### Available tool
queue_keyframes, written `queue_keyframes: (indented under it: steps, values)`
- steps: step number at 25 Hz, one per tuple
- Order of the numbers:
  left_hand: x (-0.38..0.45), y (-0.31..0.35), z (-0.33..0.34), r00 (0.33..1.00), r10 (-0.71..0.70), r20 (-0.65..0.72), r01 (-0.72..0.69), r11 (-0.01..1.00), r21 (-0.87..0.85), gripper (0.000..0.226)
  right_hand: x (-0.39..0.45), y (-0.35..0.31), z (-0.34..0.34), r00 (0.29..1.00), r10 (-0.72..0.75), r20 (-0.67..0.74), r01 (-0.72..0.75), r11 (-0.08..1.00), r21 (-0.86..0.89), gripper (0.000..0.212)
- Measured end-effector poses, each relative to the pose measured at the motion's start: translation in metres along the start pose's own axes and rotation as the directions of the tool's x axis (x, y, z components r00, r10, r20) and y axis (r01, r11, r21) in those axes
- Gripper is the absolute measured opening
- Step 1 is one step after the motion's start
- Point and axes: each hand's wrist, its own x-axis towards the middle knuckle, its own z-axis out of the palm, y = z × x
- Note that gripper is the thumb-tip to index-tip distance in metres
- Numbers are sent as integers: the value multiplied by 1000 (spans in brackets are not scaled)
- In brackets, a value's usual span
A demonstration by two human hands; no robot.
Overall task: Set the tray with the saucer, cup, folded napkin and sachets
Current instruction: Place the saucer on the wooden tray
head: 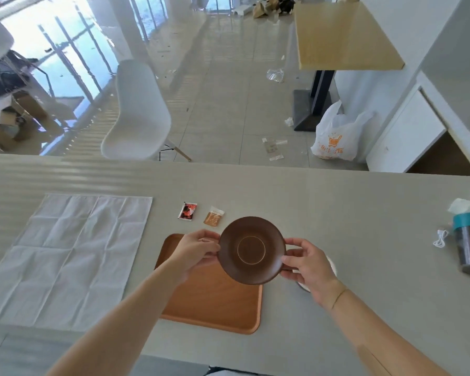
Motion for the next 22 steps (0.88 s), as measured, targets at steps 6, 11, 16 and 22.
queue_keyframes:
  steps: [6, 11, 16, 22]
  values:
    - [5, -26, -44, 998, -35, 56, 31, 997, 67, 25, -6, 43, 46, 995, 52, -89, -51, 999, 13, 35]
    - [5, -54, -55, 995, -71, 66, 60, 985, 165, 22, -13, 77, 61, 985, 106, -134, -102, 994, 32, 37]
    - [5, -87, -50, 995, -96, 36, 85, 968, 234, 20, -17, 102, 60, 970, 157, -186, -159, 987, 5, 37]
    - [13, -98, -38, 996, -92, -4, 90, 954, 287, 19, -7, 111, 52, 964, 156, -217, -171, 984, -53, 41]
